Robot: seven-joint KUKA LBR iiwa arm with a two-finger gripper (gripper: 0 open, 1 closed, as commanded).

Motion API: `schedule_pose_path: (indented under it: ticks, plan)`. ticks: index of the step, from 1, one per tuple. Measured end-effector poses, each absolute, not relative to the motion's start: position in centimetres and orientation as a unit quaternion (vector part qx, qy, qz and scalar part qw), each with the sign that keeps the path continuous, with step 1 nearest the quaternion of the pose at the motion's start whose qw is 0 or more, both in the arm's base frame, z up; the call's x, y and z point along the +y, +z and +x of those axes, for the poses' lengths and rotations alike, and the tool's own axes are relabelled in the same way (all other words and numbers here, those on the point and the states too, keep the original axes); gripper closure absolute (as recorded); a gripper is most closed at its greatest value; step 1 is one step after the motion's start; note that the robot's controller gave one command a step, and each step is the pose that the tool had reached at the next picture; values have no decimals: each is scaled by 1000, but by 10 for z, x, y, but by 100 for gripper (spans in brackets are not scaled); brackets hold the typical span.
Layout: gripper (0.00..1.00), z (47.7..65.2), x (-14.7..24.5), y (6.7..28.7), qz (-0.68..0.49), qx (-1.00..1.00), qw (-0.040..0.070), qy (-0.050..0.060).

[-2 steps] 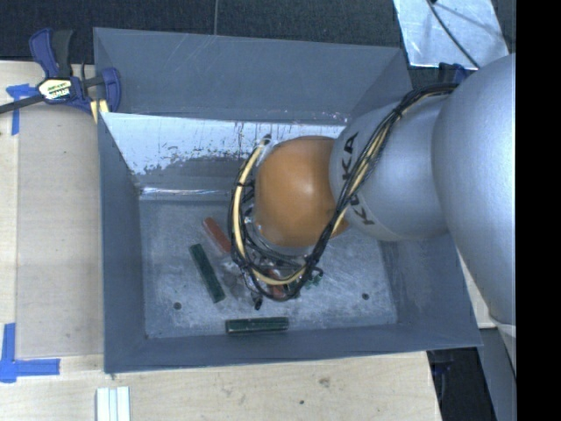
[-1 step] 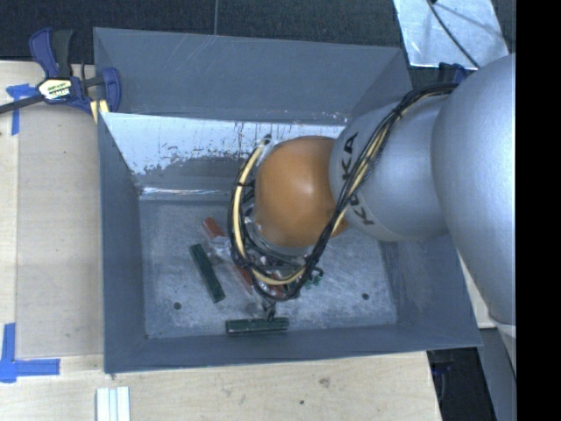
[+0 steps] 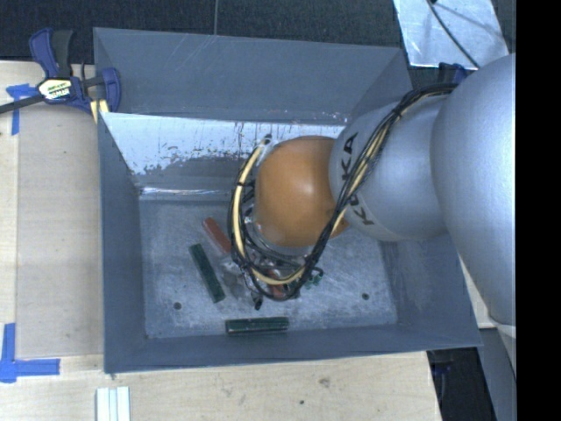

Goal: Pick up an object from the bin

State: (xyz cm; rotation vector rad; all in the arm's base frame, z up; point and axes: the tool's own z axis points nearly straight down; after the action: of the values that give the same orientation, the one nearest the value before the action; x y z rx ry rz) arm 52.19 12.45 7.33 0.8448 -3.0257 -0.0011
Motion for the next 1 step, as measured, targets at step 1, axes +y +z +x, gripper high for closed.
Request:
schedule_pose_path:
  ticks: [1]
  plan:
    - [100, 497, 108, 138, 112, -994, -4, 0]
